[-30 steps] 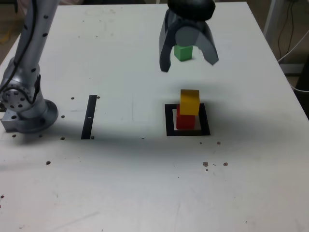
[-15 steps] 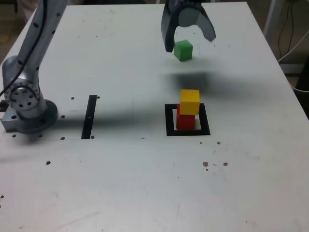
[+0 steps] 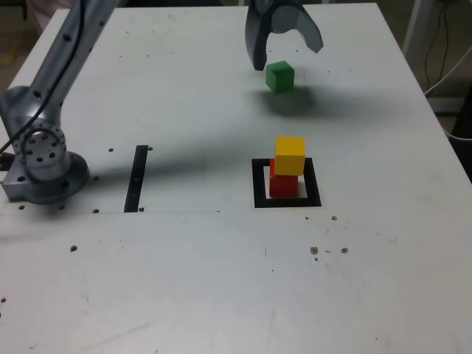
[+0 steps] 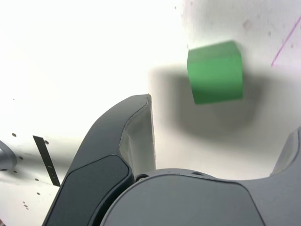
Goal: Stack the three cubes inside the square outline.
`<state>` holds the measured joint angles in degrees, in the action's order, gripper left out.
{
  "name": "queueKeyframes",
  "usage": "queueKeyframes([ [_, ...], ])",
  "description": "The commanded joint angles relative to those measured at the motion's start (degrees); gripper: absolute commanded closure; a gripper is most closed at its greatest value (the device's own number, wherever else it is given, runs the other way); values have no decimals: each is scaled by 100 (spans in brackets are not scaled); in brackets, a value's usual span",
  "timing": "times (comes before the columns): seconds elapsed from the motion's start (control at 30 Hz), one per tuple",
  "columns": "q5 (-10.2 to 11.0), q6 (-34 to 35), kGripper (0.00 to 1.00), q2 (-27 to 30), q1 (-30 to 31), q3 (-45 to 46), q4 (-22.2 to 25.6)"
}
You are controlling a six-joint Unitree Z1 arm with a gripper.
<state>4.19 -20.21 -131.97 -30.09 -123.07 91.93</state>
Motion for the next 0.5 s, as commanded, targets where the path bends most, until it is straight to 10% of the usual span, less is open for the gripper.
queueKeyframes([
  [0.0,-6,-16,0,-62,-18,-58,81],
  [0.47,-33,526,0,-226,-177,-200,45],
])
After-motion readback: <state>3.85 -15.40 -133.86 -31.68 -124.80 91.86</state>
